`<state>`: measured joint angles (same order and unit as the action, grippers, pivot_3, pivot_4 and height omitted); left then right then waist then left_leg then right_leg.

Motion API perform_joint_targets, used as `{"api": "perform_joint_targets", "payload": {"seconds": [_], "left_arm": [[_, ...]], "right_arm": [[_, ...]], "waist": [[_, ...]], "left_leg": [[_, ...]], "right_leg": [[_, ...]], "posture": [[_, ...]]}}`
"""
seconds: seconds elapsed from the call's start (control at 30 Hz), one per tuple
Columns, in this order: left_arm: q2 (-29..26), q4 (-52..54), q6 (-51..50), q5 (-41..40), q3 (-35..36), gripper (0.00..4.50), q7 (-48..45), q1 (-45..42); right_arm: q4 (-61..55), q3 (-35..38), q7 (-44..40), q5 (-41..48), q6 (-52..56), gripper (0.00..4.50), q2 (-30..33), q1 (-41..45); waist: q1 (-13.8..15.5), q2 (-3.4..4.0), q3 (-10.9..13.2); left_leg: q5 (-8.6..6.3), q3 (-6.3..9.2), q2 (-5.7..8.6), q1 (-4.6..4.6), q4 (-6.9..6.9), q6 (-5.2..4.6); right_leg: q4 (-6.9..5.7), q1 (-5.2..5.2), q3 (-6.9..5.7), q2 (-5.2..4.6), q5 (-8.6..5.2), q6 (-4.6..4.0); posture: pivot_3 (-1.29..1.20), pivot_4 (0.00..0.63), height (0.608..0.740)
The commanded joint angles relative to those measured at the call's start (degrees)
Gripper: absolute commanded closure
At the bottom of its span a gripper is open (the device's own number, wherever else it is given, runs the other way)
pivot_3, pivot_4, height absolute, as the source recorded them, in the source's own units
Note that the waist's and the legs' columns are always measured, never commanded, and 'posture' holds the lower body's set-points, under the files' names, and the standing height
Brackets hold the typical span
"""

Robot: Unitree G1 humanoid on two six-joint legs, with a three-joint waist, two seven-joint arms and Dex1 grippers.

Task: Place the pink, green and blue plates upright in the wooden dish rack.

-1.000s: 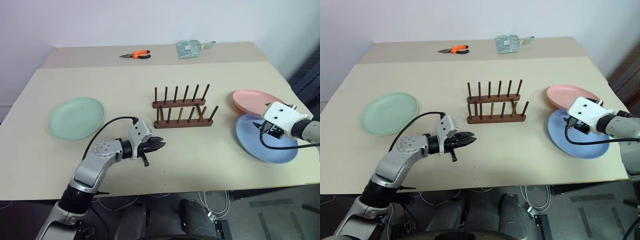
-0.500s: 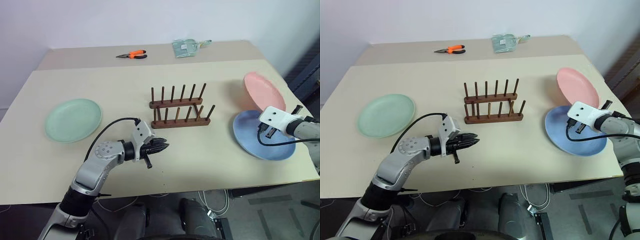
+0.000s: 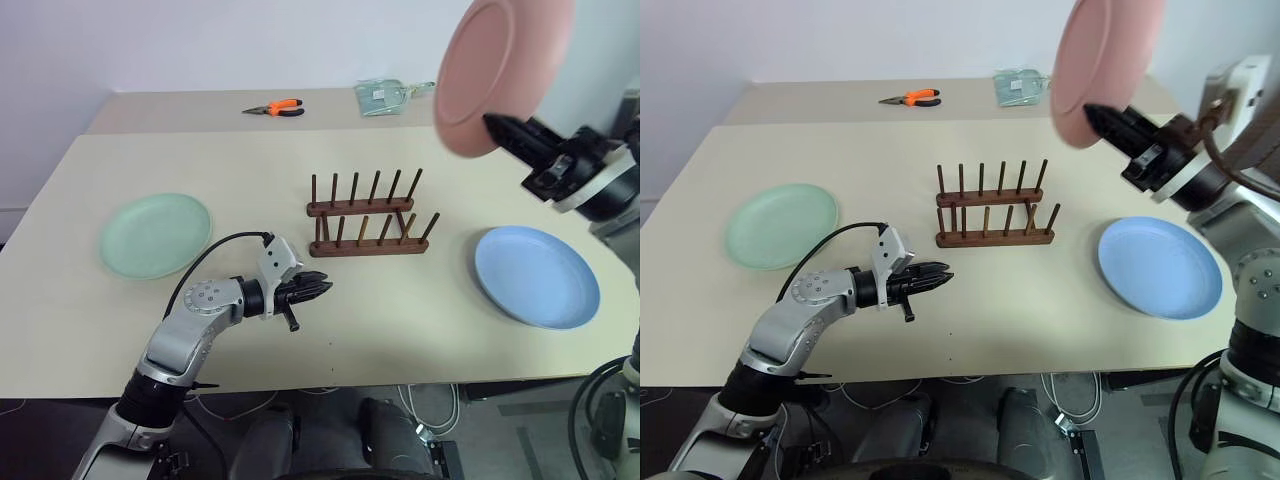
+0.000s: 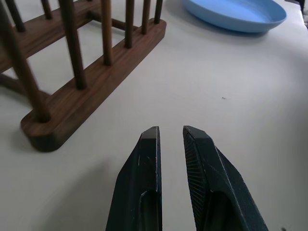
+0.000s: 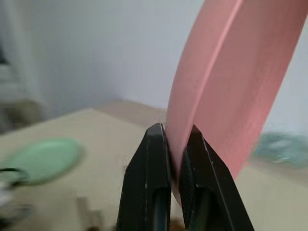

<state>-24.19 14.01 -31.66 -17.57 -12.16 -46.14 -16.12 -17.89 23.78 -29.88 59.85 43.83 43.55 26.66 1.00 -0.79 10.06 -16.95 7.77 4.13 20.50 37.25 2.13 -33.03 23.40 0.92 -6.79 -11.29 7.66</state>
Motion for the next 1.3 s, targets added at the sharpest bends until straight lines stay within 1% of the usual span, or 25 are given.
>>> {"api": "perform_joint_targets", "payload": {"seconds": [0.03,0.2,0.47,0.57,0.63,0.7,0.73,0.77,0.83,0.87,0.9,0.93,0.97,1.0,1.03,1.07,1.13,1.2,1.27,1.3], "left_arm": [[0.1,1.0,1.4,-0.8,0.4,3.78,-0.6,-0.9],[-0.1,1.2,1.6,-0.8,0.5,3.78,-0.7,-0.4],[-0.3,1.7,1.8,-0.6,0.7,3.78,-0.1,0.3],[-0.6,2.2,1.7,-0.7,0.8,3.78,0.0,0.8],[-0.7,2.5,0.9,-1.7,1.2,3.78,-0.4,1.0],[-0.8,2.7,-0.5,-3.2,1.8,3.21,-0.7,0.9],[-1.0,2.9,-1.0,-3.9,2.2,2.86,-0.9,0.9],[-0.7,2.9,-1.4,-5.0,3.5,2.39,-0.5,0.8],[-0.2,2.2,-0.8,-5.8,6.3,1.38,1.5,0.3],[0.1,1.3,-0.7,-5.9,8.1,0.83,3.2,-0.2],[0.7,-0.3,0.1,-5.4,11.0,0.35,6.1,-1.2],[1.2,-2.8,0.6,-5.2,14.7,0.0,9.8,-2.5],[1.8,-5.1,0.9,-4.9,17.9,0.0,13.4,-3.8],[2.0,-8.7,2.2,-3.2,22.0,0.0,19.5,-5.9],[2.1,-11.2,3.1,-2.0,24.5,0.0,23.5,-7.4],[1.7,-14.6,3.6,0.2,27.8,0.0,30.2,-9.5],[0.9,-18.8,4.2,3.4,31.4,0.0,38.3,-12.0],[-0.1,-22.1,3.3,6.3,34.1,0.0,45.4,-13.7],[-1.2,-24.9,2.2,8.1,38.9,0.0,53.8,-14.9],[-2.3,-25.5,0.4,8.4,40.5,0.0,55.4,-14.6]], "right_arm": [[-3.1,0.4,2.3,2.4,2.4,4.45,-0.1,-0.8],[-2.1,-3.2,1.0,0.1,4.0,4.45,0.9,-1.3],[3.6,-7.0,-0.9,-3.5,5.4,4.45,0.3,-0.1],[5.9,-8.1,0.0,-6.3,5.3,3.36,0.0,1.7],[5.3,-8.7,-0.6,-9.2,3.2,2.39,0.5,2.2],[4.2,-9.6,-1.0,-14.1,-0.8,1.38,1.4,2.2],[3.9,-10.0,-1.2,-16.8,-3.3,0.86,1.9,2.2],[3.9,-9.8,-1.6,-19.8,-6.0,0.37,3.0,2.2],[4.0,-9.2,-2.4,-25.1,-11.2,0.35,5.1,2.2],[4.2,-8.1,-2.2,-26.0,-12.3,0.35,5.9,2.7],[4.5,-6.6,-2.5,-26.1,-12.7,0.35,6.9,3.5],[4.2,-4.8,-3.8,-24.6,-12.4,0.17,8.0,4.3],[3.7,-3.4,-5.2,-22.9,-11.9,0.17,8.7,4.9],[1.7,-2.7,-7.3,-20.7,-11.2,0.17,9.5,5.6],[0.2,-2.5,-8.7,-19.2,-10.6,0.17,9.8,6.1],[-2.6,-3.5,-10.1,-17.1,-9.4,0.17,10.1,6.5],[-6.3,-5.1,-11.8,-14.7,-7.7,0.17,10.3,6.7],[-10.0,-7.4,-13.9,-13.9,-7.4,0.17,10.5,5.9],[-12.5,-11.8,-13.6,-14.4,-6.8,0.17,8.6,6.5],[-13.3,-14.9,-13.9,-15.8,-7.5,0.17,7.3,6.0]], "waist": [[-0.1,0.01,0.0],[-0.4,0.04,0.0],[-0.3,0.03,0.0],[-0.4,0.04,0.0],[-0.4,0.06,0.0],[-0.4,0.05,0.0],[-0.3,0.05,0.0],[-0.3,0.05,0.0],[-0.2,0.07,0.0],[-0.3,0.06,0.0],[-0.3,0.05,0.0],[-0.3,0.06,0.1],[-0.3,0.08,0.1],[-0.3,0.05,0.1],[-0.4,0.05,0.1],[-0.6,0.03,0.1],[-0.9,-0.01,0.1],[-0.9,-0.03,0.0],[-0.8,-0.15,0.1],[-0.8,-0.29,0.0]], "left_leg": [[0.0,-0.03,0.02,-0.01,-0.01,0.0],[0.0,-0.14,-0.01,-0.07,-0.13,-0.01],[0.0,-0.15,0.0,-0.05,-0.1,0.0],[0.0,-0.16,0.0,-0.07,-0.11,-0.01],[0.0,-0.17,-0.01,-0.07,-0.13,0.0],[0.0,-0.15,-0.01,-0.04,-0.14,0.0],[0.0,-0.16,-0.01,-0.04,-0.13,0.0],[0.0,-0.16,0.0,-0.03,-0.13,0.0],[0.0,-0.16,0.02,-0.01,-0.1,0.0],[0.0,-0.16,0.02,0.0,-0.09,0.0],[0.0,-0.16,0.01,-0.02,-0.09,0.0],[0.0,-0.16,0.01,-0.03,-0.1,0.0],[0.0,-0.15,0.01,-0.04,-0.1,0.0],[0.0,-0.12,0.0,-0.04,-0.1,0.0],[0.0,-0.09,-0.02,-0.07,-0.1,0.0],[0.0,-0.09,-0.03,-0.1,-0.13,0.01],[-0.01,-0.08,-0.08,-0.16,-0.22,0.01],[-0.01,-0.09,-0.08,-0.14,-0.23,0.02],[-0.01,-0.11,-0.01,-0.11,-0.21,0.02],[-0.01,-0.11,0.0,-0.11,-0.2,0.02]], "right_leg": [[0.0,0.01,0.02,-0.01,-0.02,0.03],[-0.06,0.12,0.02,0.07,-0.01,0.04],[-0.04,0.1,0.02,0.07,-0.01,0.04],[-0.05,0.11,0.02,0.07,-0.01,0.05],[-0.06,0.14,0.02,0.08,-0.01,0.04],[-0.06,0.15,0.01,0.08,-0.01,0.05],[-0.06,0.15,0.01,0.08,-0.01,0.06],[-0.05,0.15,0.02,0.07,-0.01,0.07],[-0.04,0.15,0.02,0.06,-0.02,0.09],[-0.04,0.15,0.02,0.06,-0.02,0.09],[-0.04,0.13,0.01,0.06,-0.02,0.1],[-0.04,0.13,0.01,0.06,-0.02,0.1],[-0.05,0.14,0.01,0.06,-0.01,0.1],[-0.07,0.14,0.01,0.08,0.01,0.14],[-0.08,0.13,-0.01,0.13,0.07,0.25],[-0.09,0.13,-0.01,0.14,0.09,0.27],[-0.09,0.13,-0.01,0.19,0.1,0.3],[-0.07,0.14,-0.01,0.18,0.1,0.31],[-0.05,0.14,0.01,0.09,0.09,0.35],[-0.05,0.15,0.01,0.08,0.1,0.36]], "posture": [[0.0,0.15,0.74],[0.0,0.15,0.74],[0.0,0.15,0.74],[0.0,0.15,0.74],[0.0,0.15,0.74],[0.0,0.15,0.74],[0.0,0.15,0.74],[0.0,0.15,0.74],[0.0,0.15,0.74],[0.0,0.15,0.74],[0.0,0.15,0.74],[0.0,0.15,0.74],[0.0,0.15,0.74],[0.0,0.15,0.74],[0.0,0.15,0.74],[0.0,0.15,0.74],[0.0,0.15,0.74],[0.0,0.15,0.74],[0.0,0.15,0.74],[0.0,0.15,0.74]]}}
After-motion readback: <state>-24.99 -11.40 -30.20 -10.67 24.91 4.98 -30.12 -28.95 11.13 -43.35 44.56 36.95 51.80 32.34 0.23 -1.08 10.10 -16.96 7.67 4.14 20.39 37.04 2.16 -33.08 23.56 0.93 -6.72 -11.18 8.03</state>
